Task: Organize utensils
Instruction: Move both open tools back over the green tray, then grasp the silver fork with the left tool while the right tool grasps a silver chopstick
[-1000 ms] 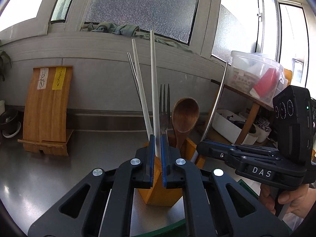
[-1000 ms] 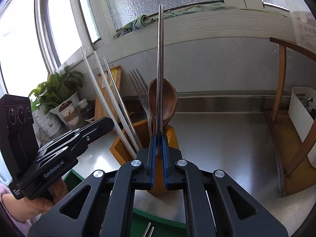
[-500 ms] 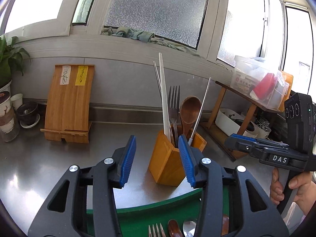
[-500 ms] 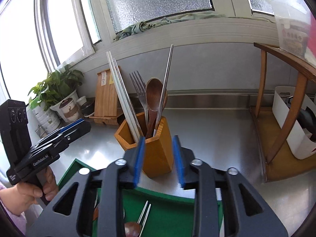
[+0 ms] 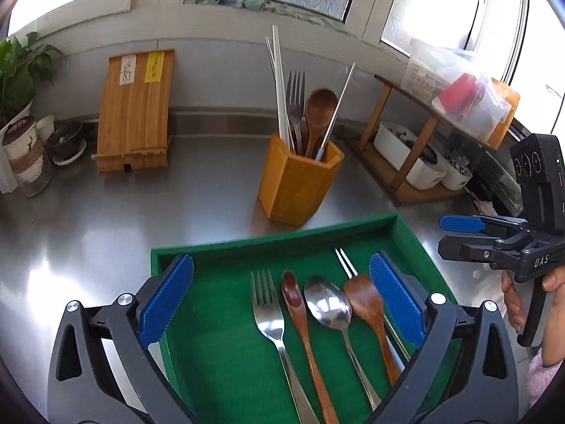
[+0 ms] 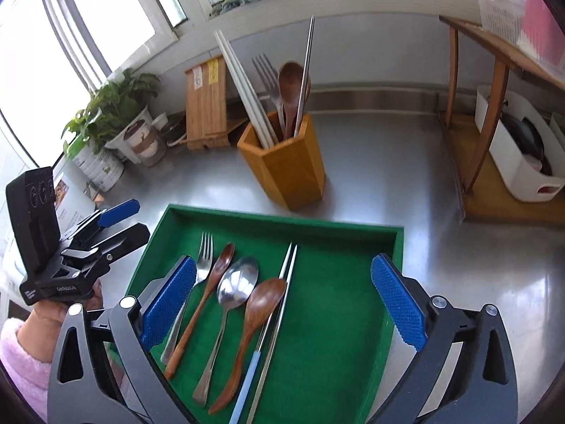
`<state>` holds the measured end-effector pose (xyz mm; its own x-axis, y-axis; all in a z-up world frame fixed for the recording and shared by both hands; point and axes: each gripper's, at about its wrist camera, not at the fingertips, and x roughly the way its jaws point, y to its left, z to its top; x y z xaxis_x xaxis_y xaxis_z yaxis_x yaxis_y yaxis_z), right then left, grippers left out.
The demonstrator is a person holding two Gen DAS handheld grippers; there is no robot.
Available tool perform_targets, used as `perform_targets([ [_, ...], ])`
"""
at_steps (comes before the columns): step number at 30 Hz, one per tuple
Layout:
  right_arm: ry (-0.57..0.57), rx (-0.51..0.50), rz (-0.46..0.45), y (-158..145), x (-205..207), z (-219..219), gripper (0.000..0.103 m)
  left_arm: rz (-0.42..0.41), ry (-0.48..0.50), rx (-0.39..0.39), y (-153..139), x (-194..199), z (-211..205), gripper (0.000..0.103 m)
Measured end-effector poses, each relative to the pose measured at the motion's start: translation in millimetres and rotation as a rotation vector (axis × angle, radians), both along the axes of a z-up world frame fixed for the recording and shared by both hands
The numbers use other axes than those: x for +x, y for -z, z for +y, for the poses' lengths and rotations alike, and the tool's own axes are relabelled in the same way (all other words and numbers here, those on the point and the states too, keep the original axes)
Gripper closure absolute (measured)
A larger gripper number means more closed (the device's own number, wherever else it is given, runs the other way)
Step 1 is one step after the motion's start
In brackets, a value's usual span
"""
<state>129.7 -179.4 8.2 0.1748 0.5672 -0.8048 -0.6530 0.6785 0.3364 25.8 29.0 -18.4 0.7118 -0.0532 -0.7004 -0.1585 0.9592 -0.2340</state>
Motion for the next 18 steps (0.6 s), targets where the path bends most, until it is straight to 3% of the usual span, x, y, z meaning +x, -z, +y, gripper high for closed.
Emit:
perform_targets([
  [3,-0.026,-0.082,0.091,18.3,-9.3,5.8,0.007,0.147,0.023,-0.036,17.9,-3.4,-4.8,0.008],
  [5,-0.047,-0.135,0.152,32.9,-15.3,9.9,0.026,0.25,0.024,-0.044,32.4,-5.4,-7.8,0.009],
  [7,-0.072,-0.157,0.202,44.7,-22.4,13.1,0.045,0.313,0.02,-0.055,43.4,-9.1,-8.8,0.018],
  [9,-0.1,-0.175,0.225,53.3,-31.4,18.0,0.062,0.363,0.022,-0.064,52.9,-12.0,-9.5,0.039],
  [11,-0.101,-0.214,0.212,58.2,-37.9,21.1,0.076,0.395,0.016,-0.052,58.8,-13.7,-10.1,0.053],
  [12,-0.098,-0.23,0.205,60.4,-39.9,22.2,0.078,0.403,0.012,-0.047,60.0,-14.5,-9.5,0.061],
  [18,-0.056,-0.287,0.178,67.6,-37.0,24.3,0.086,0.409,-0.013,0.003,60.8,-13.6,-6.5,0.072],
])
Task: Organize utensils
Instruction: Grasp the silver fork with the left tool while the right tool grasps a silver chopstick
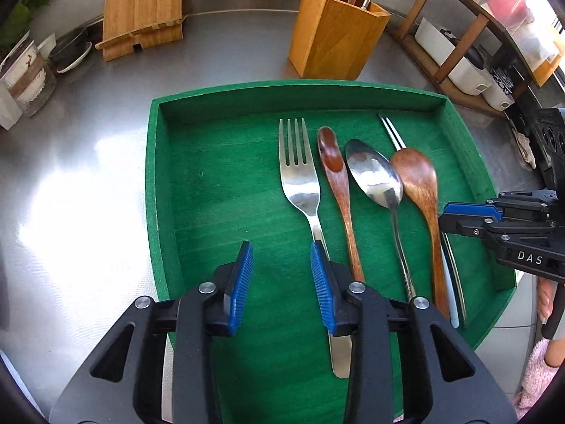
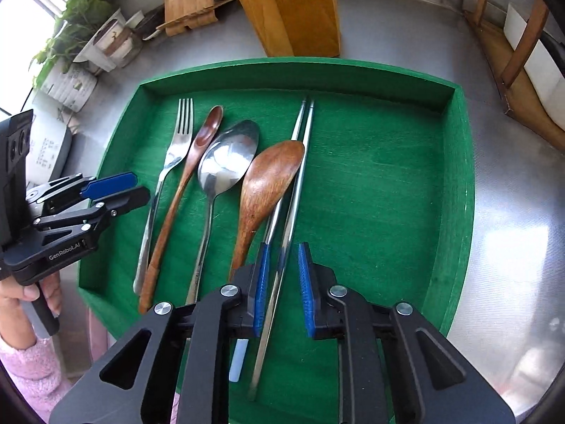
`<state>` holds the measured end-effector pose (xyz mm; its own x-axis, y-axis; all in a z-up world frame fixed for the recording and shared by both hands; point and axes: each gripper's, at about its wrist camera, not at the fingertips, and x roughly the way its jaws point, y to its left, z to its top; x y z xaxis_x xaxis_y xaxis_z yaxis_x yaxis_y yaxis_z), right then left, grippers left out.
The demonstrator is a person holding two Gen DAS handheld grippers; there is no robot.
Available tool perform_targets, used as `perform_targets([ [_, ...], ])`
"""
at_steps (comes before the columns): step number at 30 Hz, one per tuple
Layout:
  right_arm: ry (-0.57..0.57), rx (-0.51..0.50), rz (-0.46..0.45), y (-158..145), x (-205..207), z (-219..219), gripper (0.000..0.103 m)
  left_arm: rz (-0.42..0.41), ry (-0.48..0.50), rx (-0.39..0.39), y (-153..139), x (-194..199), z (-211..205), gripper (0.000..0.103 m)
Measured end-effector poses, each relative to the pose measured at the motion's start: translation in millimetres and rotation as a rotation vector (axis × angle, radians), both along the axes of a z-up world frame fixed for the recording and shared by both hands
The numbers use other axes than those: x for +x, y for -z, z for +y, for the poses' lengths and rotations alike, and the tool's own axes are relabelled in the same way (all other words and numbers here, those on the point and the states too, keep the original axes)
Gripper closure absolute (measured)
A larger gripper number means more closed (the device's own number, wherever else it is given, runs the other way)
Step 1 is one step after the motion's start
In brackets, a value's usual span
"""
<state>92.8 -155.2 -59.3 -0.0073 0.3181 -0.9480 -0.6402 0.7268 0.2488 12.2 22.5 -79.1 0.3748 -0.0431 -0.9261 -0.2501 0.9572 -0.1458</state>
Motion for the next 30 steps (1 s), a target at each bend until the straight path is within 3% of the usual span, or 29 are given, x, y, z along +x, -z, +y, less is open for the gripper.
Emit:
perform_targets([
  [7,-0.007,-0.03,-0.023,2.4,0.9,4.6,0.087,-0.008,0.0,0.022,1.7,8.7,0.5,0.073],
  [17,0.0,-0.054,-0.043,2.5,1.9,6.6,0.087,-0.022,0.011,-0.007,-3.0,14.4,-5.6,0.071],
  [25,0.013,-0.076,-0.027,4.9,4.9,1.7,0.088,0.016,0.041,0.057,1.0,25.0,-15.5,0.067],
  [28,0.001,-0.092,-0.034,5.5,2.7,3.8,0.085,0.05,0.042,0.078,-0.6,27.6,-18.4,0.076],
  [30,-0.02,-0.124,-0.05,5.0,0.0,5.7,0.087,0.069,0.045,0.088,-1.3,28.0,-20.0,0.089],
])
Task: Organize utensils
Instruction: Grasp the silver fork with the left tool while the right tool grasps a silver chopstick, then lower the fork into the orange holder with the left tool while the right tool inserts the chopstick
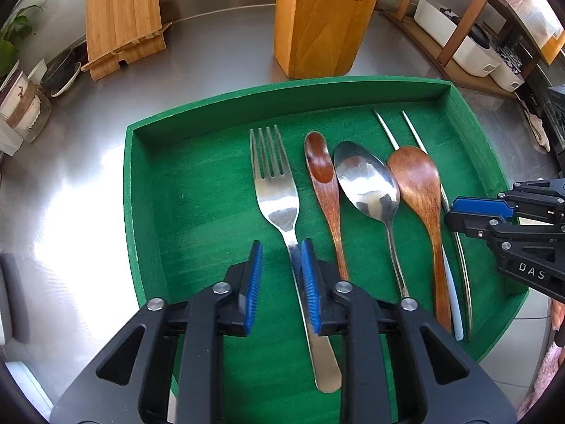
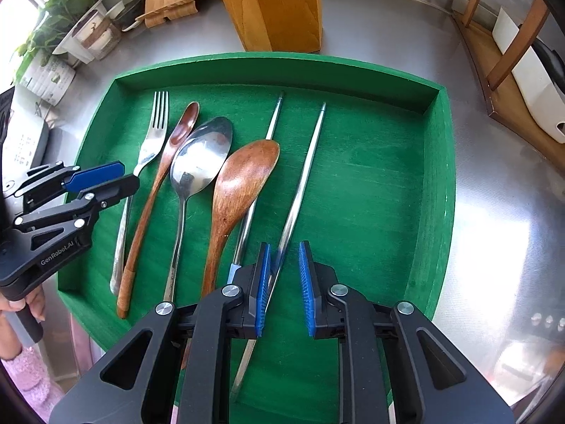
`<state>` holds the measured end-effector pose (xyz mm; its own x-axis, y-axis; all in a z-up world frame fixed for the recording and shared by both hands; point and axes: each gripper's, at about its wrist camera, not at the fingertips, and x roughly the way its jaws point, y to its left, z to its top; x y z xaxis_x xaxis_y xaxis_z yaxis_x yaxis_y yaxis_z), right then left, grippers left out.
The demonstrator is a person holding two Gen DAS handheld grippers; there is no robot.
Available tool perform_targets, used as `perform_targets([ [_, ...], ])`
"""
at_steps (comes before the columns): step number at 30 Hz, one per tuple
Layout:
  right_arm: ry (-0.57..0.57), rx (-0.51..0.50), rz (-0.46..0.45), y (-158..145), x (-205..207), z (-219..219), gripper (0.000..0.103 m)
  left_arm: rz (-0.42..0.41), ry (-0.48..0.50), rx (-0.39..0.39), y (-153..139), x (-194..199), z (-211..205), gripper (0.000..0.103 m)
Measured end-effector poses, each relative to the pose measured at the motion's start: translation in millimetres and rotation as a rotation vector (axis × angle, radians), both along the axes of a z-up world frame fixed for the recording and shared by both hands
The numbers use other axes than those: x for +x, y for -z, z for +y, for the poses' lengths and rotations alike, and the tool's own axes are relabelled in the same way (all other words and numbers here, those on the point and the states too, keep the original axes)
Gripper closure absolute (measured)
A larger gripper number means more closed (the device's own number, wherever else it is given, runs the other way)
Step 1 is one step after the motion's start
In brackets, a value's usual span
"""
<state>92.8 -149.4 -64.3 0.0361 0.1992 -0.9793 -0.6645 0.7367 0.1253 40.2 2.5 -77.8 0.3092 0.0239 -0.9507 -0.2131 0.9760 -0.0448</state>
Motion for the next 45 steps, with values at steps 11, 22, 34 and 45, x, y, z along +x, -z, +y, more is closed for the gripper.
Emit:
perform_targets([
  [11,-0.04,-0.11,0.015,0.2,2.0,7.3,0.091,0.088,0.031,-0.023,9.7,3.9,6.2,0.092],
  [22,-0.038,-0.082,0.005,-4.5,-2.8,5.6,0.098,0.06,0.024,-0.033,13.5,4.9,8.8,0.098],
  [34,-0.066,-0.18,0.024,-1.7,3.7,6.2,0.097,0.022,0.035,-0.017,-1.3,1.8,9.1,0.098],
  [45,-0.104,-0.175,0.014,-1.7,9.8,16.1,0.098,-0.061,0.022,-0.028,-25.1,-8.2,25.0,0.098],
])
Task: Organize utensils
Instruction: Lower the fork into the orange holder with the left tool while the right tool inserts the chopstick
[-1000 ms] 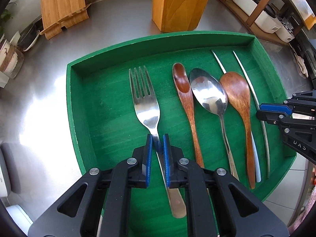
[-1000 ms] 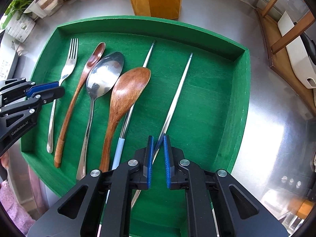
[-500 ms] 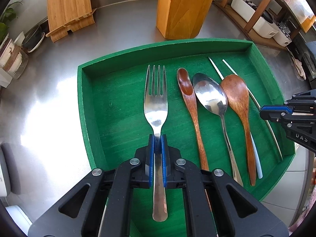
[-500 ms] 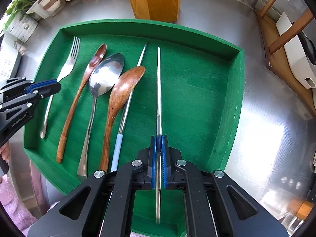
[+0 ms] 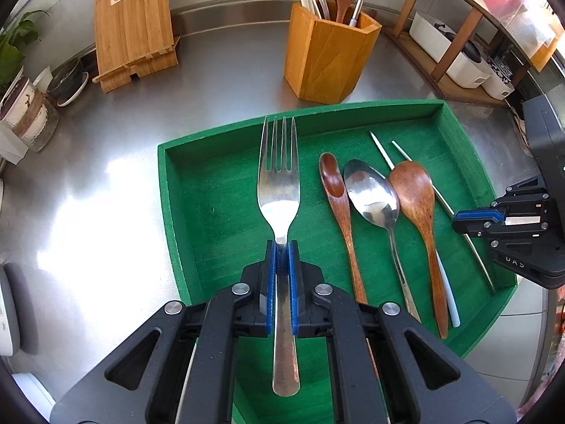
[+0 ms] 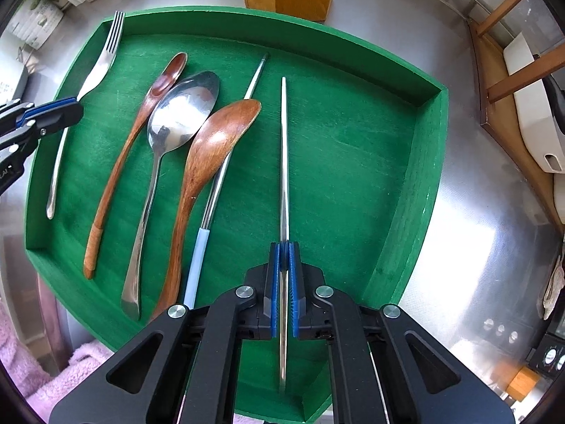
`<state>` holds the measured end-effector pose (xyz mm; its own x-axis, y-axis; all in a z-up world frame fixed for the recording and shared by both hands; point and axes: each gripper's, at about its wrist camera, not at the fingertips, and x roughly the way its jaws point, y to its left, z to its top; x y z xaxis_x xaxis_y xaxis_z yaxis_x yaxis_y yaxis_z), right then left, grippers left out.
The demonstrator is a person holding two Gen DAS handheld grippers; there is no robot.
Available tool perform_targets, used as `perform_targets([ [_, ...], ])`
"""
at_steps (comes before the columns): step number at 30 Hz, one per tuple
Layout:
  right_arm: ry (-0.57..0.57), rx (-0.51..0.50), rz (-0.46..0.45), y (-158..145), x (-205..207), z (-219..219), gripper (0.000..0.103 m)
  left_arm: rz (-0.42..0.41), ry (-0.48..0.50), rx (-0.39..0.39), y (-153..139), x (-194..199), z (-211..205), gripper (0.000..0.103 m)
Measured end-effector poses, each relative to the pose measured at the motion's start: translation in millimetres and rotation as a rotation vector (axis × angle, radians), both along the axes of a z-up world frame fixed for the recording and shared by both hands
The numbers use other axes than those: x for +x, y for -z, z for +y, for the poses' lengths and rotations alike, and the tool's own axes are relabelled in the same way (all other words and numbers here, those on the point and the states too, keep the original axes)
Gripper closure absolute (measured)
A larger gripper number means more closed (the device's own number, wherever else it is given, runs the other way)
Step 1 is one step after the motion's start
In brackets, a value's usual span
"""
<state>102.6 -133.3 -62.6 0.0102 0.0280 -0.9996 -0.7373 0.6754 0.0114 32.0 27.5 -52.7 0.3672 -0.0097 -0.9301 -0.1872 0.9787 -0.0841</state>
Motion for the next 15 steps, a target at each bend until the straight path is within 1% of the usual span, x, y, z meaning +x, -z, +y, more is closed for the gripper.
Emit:
perform_targets([
  [2,0.009,0.058,-0.009,-15.0,-0.2,-2.8,0.098,-0.028,0.009,-0.007,-8.4,-0.3,-0.1,0.098],
  [4,0.016,0.107,-0.046,-35.0,2.1,-5.6,0.098,-0.07,0.009,-0.01,-19.7,-1.0,0.0,0.098],
  [5,0.02,0.135,-0.069,-45.8,2.7,-7.5,0.098,-0.104,0.01,-0.013,-27.2,-1.7,0.8,0.098],
  [6,0.022,0.175,-0.088,-57.1,3.8,-9.1,0.098,-0.145,0.013,-0.018,-35.2,-1.9,0.6,0.098],
  [8,0.029,0.286,-0.136,-80.2,6.1,-13.6,0.098,-0.239,0.011,-0.025,-53.0,-3.6,1.6,0.098],
  [11,0.046,0.46,-0.224,-107.0,10.6,-16.4,0.097,-0.392,0.011,-0.033,-77.6,-4.4,1.8,0.098],
  [14,0.027,0.618,-0.365,-124.9,9.8,-22.9,0.097,-0.545,-0.003,-0.008,-99.6,-4.3,0.1,0.098],
  [15,0.028,0.659,-0.39,-125.0,11.0,-24.4,0.097,-0.585,-0.009,-0.004,-105.3,-3.4,0.2,0.098],
])
